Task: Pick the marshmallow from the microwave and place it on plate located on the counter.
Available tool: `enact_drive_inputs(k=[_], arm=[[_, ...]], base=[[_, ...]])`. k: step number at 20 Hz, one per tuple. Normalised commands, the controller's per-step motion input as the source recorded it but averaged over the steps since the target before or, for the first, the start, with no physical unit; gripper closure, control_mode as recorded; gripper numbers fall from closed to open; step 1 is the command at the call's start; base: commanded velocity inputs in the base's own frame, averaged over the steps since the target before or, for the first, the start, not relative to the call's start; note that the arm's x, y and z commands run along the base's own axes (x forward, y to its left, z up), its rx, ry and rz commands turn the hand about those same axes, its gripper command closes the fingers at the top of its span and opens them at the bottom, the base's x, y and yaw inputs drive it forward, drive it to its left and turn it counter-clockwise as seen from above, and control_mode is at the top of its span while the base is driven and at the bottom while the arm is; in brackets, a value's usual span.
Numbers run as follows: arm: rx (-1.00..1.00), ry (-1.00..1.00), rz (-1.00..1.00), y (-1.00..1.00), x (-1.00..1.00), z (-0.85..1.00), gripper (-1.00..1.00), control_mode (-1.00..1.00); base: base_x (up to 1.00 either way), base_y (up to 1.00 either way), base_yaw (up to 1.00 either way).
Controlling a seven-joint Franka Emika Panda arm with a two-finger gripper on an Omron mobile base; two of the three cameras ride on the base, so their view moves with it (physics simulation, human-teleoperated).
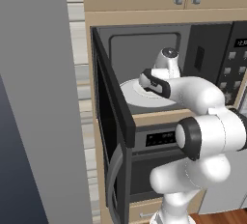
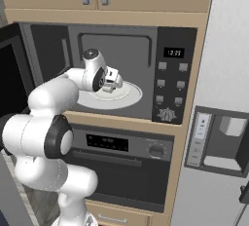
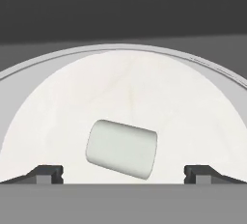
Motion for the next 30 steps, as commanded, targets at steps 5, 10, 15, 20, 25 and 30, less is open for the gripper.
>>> enact_drive_inputs(k=[5, 10, 15, 20, 25, 30], arm=[[0.00, 0.00, -0.01, 0.00, 0.15, -0.14, -1.00, -1.00], [0.00, 0.00, 0.00, 0.00, 0.23, -0.08, -1.00, -1.00], [0.00, 0.00, 0.00, 0.00, 0.14, -0.12, -1.00, -1.00], [0.00, 0.00, 0.00, 0.00, 0.00, -0.26, -1.00, -1.00], [0.00, 0.00, 0.00, 0.00, 0.00, -0.15, 1.00, -1.00], [0.00, 0.00, 0.00, 0.00, 0.00, 0.00, 1.00, -1.00]], base=[[0.00, 0.00, 0.00], [0.00, 0.00, 0.00], [0.00, 0.00, 0.00], [0.00, 0.00, 0.00], [0.00, 0.00, 0.00], [0.00, 0.00, 0.00]])
